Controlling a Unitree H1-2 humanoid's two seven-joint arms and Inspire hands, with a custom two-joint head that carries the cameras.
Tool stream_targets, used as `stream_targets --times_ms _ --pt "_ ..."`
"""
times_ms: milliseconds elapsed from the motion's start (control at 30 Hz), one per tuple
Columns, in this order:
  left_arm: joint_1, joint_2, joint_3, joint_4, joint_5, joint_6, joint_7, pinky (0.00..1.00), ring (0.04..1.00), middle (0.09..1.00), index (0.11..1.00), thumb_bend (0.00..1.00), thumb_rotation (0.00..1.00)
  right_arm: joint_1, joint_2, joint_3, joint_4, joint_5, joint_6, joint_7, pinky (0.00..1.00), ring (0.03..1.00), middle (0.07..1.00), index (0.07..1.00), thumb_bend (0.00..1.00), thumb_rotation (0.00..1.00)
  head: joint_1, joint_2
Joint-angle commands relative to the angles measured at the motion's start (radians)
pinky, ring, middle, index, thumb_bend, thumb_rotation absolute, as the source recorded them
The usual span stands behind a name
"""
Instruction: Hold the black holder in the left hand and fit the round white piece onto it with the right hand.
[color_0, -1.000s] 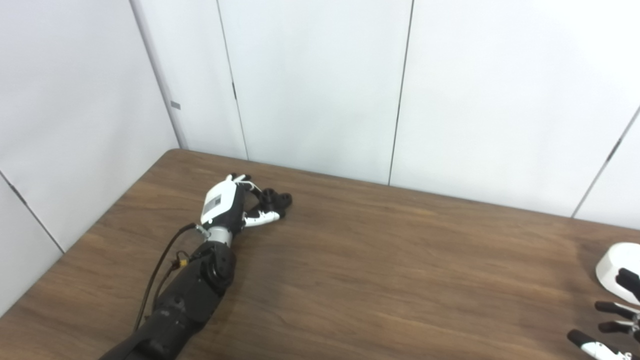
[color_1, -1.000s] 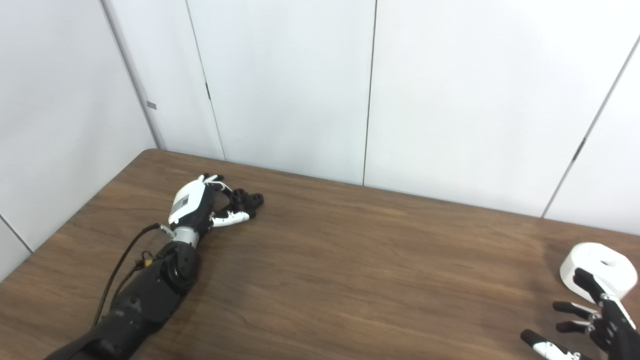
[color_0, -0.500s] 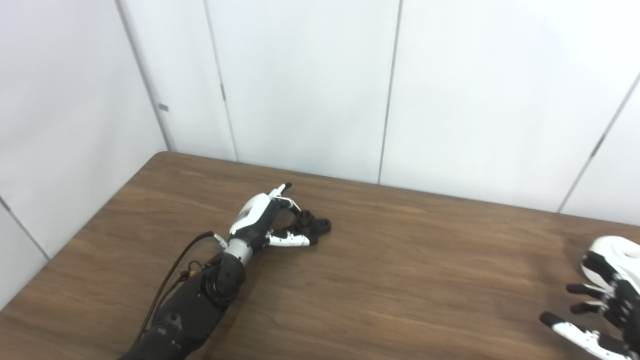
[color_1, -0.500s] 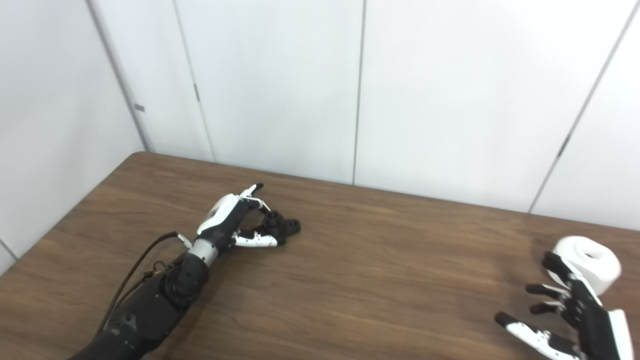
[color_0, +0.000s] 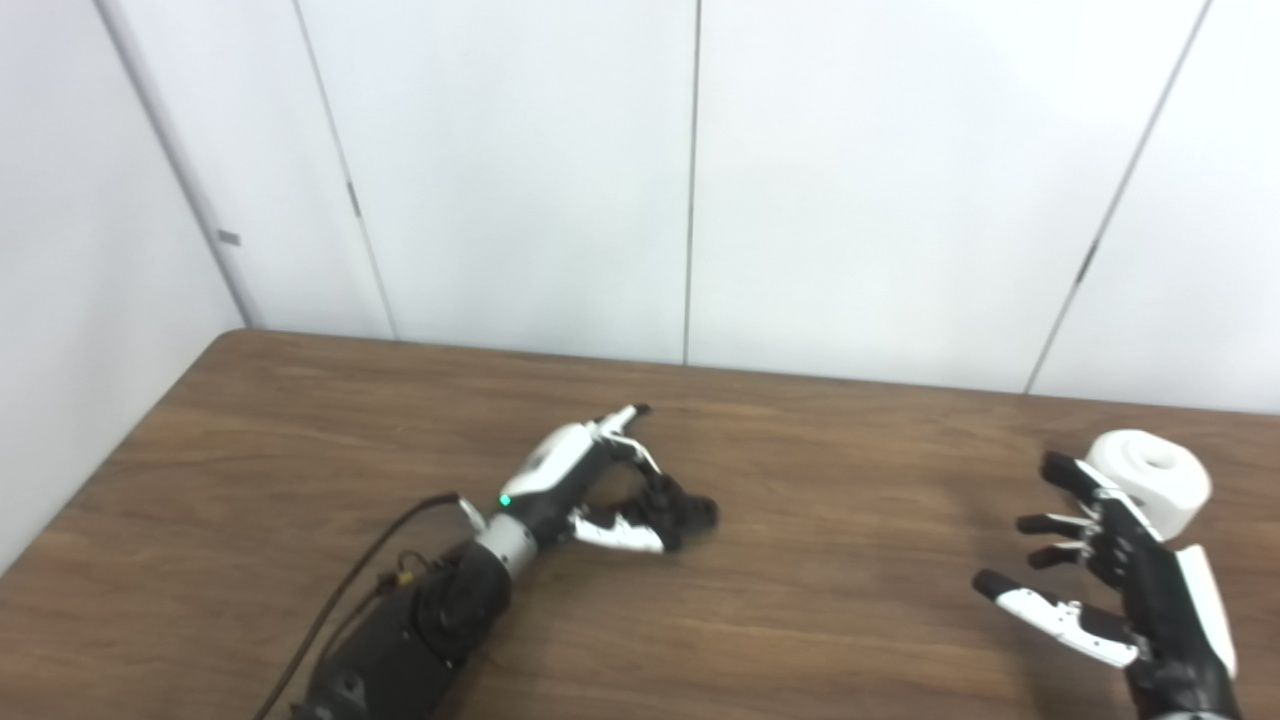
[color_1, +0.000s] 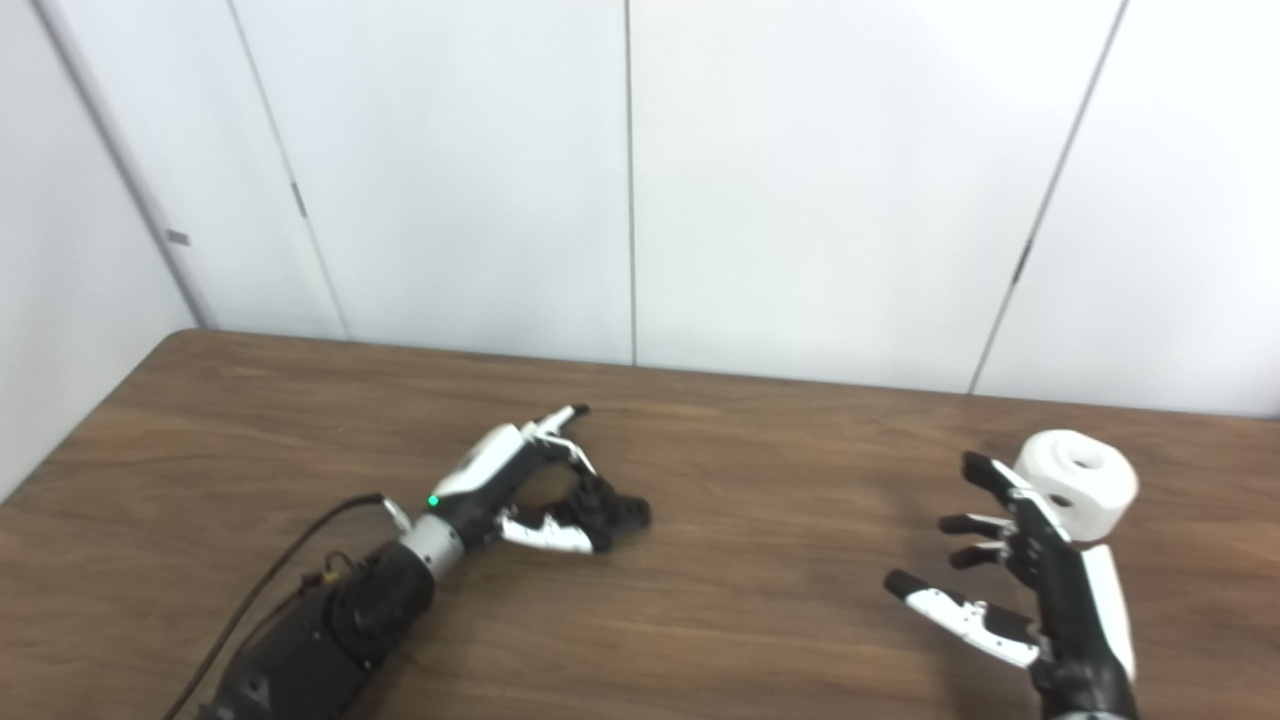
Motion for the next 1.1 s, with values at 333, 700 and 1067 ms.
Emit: stream_targets --times_ms 333,700,1067 --pt "0.0 -0.115 -0.106 0.075 0.037 -0.054 -0.113 1.0 1.0 0.999 0.482 0.52 0.06 -0.04 0.023 0.014 -0.06 -0.045 -0.024 -0.024 0.49 0.663 0.857 0.835 0.63 0.24 -0.058 0.018" --pt "-0.007 -0.146 -0.13 0.132 0.072 -0.057 -0.104 1.0 1.0 0.998 0.481 0.52 0.06 -0.052 0.037 0.027 -0.08 -0.056 -0.005 -0.012 0.48 0.664 0.869 0.845 0.61 0.17 -0.142 0.041" --pt "-0.02 -0.097 -0.116 0.207 0.082 -0.13 -0.099 1.0 1.0 0.994 0.482 0.52 0.06 -0.22 -0.208 0.107 -0.246 -0.5 0.335 0.218 0.49 0.661 0.867 0.792 0.8 0.15 -0.446 -0.029"
